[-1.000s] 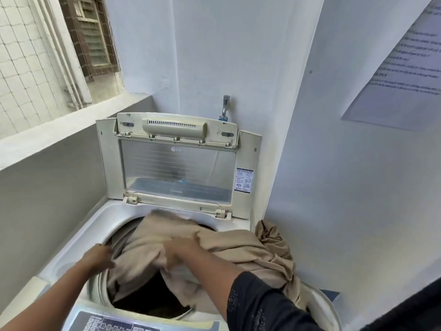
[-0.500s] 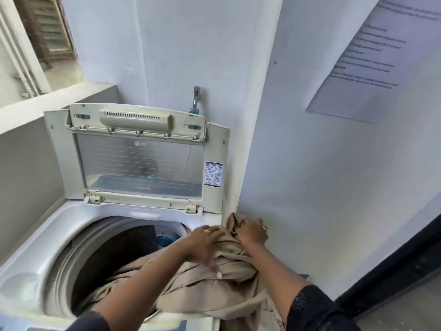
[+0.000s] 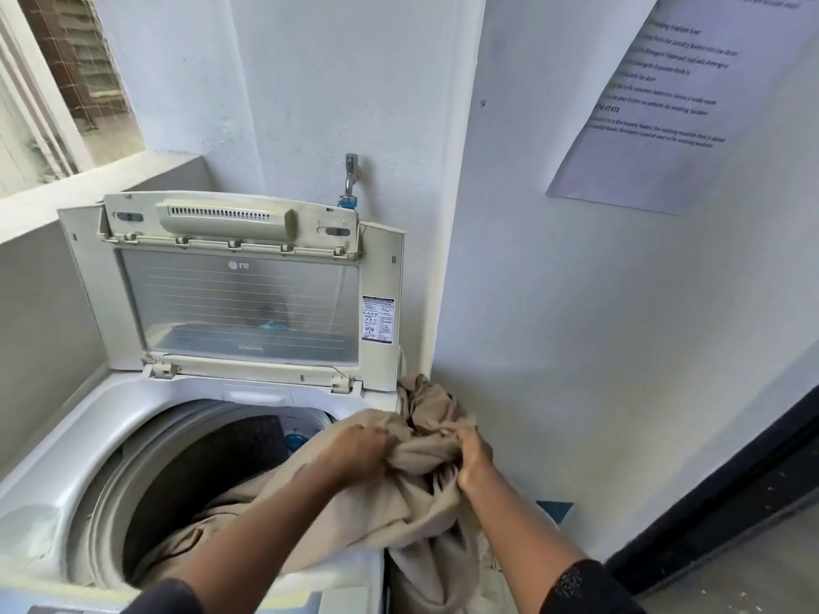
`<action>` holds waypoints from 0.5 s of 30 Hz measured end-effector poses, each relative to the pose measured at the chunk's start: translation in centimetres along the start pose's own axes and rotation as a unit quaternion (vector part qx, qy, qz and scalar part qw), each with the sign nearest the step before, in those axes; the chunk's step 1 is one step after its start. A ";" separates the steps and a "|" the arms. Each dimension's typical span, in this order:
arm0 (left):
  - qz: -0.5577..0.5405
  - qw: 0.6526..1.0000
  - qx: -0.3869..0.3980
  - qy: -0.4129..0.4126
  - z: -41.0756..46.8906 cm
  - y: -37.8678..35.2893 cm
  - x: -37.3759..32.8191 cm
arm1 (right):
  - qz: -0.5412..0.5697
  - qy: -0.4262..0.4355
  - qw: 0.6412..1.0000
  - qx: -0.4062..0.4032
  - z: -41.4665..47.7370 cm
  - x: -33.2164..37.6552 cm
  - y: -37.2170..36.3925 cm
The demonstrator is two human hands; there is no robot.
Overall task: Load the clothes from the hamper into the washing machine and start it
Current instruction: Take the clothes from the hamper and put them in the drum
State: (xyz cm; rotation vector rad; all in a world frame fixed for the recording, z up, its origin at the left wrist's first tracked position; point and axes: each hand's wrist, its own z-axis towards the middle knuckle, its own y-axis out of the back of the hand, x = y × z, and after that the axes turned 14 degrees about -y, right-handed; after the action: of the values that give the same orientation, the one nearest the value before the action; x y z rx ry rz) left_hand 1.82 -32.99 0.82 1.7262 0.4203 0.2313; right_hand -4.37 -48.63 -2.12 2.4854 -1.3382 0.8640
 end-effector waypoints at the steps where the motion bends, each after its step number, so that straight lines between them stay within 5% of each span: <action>1: -0.054 0.998 -0.022 0.024 -0.5 0.8 1.1 | -0.004 0.045 0.999 -0.003 -1.1 1.0 -0.9; 5: -0.221 0.961 -0.139 0.094 -4.2 5.3 6.3 | -0.093 0.197 0.972 0.087 -5.8 3.9 -5.1; 10: -0.304 0.895 -0.281 0.166 -10.9 10.1 10.5 | -0.193 0.258 0.930 0.178 -8.9 5.3 -9.5; 12: -0.320 0.877 -0.310 0.180 -13.2 10.7 11.7 | -0.248 0.334 0.899 0.136 -9.3 5.0 -11.0; 15: -0.331 0.843 -0.371 0.205 -15.9 10.7 13.0 | -0.426 0.462 0.778 -0.005 -9.8 3.8 -12.8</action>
State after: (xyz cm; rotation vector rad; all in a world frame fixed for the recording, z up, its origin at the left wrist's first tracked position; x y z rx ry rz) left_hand 9.21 -15.05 13.41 0.6877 1.0589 0.2158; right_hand 3.66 -39.85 9.33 1.7860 0.1204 1.4369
